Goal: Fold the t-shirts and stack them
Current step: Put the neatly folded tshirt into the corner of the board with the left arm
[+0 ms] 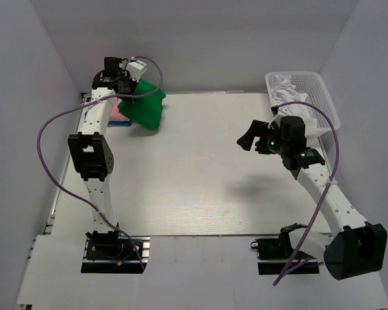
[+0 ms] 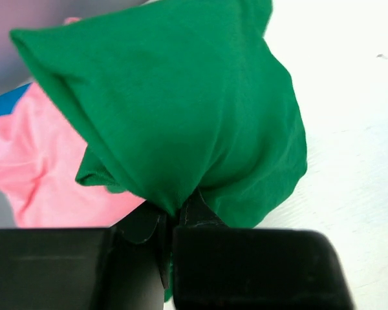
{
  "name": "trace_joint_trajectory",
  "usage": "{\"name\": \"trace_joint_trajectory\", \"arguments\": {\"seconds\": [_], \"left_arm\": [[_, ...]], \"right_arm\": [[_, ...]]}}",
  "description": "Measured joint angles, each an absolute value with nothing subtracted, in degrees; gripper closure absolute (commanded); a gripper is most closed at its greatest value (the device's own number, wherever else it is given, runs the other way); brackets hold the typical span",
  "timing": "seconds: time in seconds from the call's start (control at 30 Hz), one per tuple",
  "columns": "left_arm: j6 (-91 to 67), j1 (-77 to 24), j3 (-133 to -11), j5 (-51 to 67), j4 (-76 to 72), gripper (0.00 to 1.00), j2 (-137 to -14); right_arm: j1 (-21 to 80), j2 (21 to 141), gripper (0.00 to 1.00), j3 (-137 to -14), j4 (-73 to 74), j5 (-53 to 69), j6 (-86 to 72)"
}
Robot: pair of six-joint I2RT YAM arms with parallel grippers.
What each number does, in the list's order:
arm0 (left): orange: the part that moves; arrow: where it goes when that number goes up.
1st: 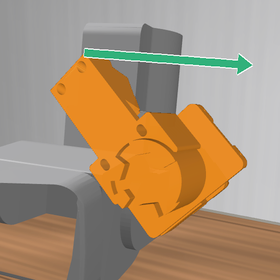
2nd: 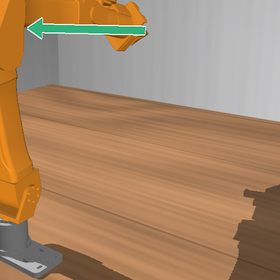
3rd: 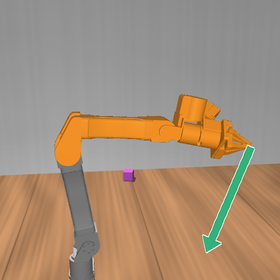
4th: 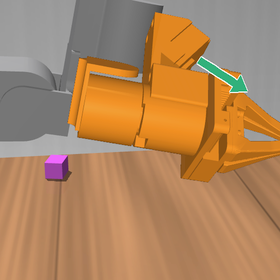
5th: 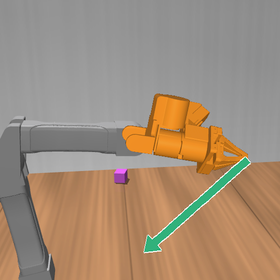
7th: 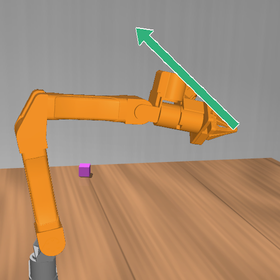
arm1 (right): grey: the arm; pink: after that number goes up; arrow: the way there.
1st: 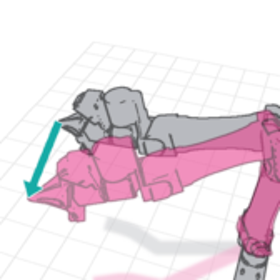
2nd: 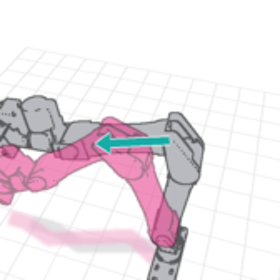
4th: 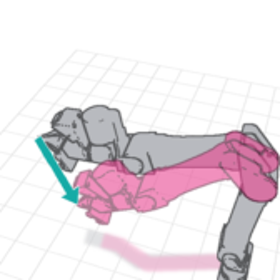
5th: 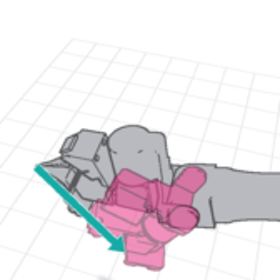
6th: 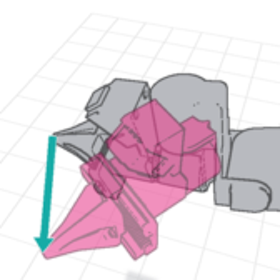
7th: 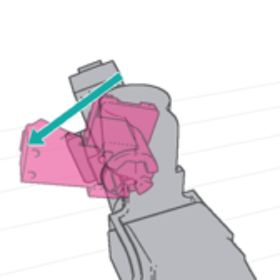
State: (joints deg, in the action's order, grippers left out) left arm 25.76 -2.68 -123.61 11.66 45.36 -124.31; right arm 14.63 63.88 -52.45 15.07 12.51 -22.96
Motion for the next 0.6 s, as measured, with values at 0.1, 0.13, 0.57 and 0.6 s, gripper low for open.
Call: {"name": "trace_joint_trajectory", "arguments": {"seconds": [0.1, 0.13, 0.57, 0.6], "left_arm": [[27.3, -0.3, -124.6, 12.7, 45.5, 1.0, -124.4], [27.7, 0.6, -125.1, 13.0, 45.5, 1.0, -124.5], [23.9, 10.9, -131.2, 15.9, 39.0, 1.0, -131.7], [22.9, 11.2, -131.3, 16.0, 38.1, 1.0, -132.6]], "right_arm": [[14.6, 64.1, 0.1, -52.9, 15.5, 12.4, -23.0], [14.6, 64.3, 0.1, -53.4, 15.9, 12.4, -23.1], [14.7, 68.8, 0.1, -57.4, 16.5, 12.7, -25.1], [14.7, 69.3, 0.1, -57.6, 16.5, 12.8, -25.3]]}}
